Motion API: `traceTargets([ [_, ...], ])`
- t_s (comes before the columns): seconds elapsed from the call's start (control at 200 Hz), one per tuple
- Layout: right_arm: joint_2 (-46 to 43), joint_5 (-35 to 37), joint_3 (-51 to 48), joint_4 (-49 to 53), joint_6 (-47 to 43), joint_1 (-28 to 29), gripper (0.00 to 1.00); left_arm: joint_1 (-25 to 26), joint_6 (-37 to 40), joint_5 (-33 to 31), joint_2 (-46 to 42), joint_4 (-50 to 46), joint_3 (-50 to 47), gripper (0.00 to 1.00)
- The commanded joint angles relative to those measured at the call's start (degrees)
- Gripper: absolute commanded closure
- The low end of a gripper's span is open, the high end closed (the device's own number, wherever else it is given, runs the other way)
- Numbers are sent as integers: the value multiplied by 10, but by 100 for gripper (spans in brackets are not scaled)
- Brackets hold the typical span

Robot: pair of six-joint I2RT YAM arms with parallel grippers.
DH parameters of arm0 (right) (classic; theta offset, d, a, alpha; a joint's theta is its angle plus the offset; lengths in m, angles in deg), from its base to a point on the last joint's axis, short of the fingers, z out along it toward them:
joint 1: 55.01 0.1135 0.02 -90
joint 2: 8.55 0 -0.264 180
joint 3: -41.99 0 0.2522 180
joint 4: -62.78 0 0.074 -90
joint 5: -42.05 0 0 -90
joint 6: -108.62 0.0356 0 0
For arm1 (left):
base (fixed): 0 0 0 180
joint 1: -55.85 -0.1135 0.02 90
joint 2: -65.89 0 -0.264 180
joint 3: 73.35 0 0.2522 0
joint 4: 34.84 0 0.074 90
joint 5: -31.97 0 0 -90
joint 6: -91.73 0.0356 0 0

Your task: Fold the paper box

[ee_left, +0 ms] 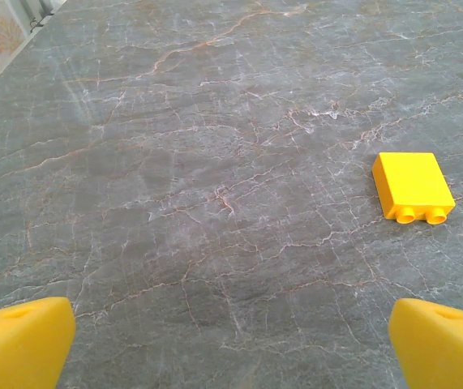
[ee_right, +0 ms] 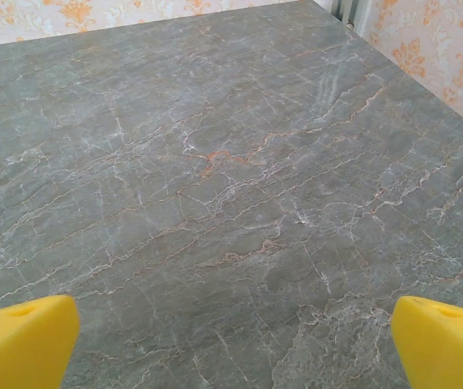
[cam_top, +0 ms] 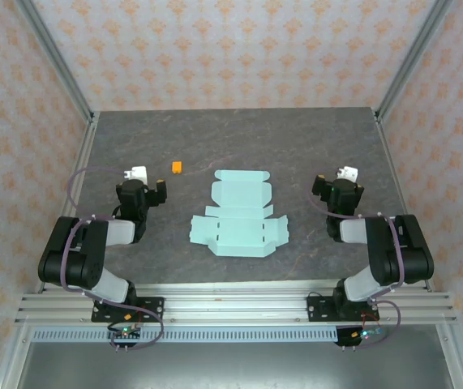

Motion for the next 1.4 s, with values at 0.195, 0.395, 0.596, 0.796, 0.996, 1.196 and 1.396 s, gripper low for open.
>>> traceTargets([
  [0.195,2,-5,10,-1,7,-1,1,-2,9,4,-6,14,12,0],
  [0.395,3,-5,10,-1,7,-1,1,-2,9,4,-6,14,12,0],
  [0.596,3,-5,11,0,8,-1,1,-3,9,4,-6,15,13,0],
  [0.796,3,-5,11,0,8,-1,1,-3,9,4,-6,13,13,0],
  [0.996,-14,22,8,5,17,0,1,-3,-1,-20,-20,-11,21,0],
  [1.196,-195,171,22,190,122,-1,1,-3,-96,-165,-184,-265,81,0],
  [1.396,-360,112,84,446,305,-1,1,7,-291,63,-283,-460,151,2],
])
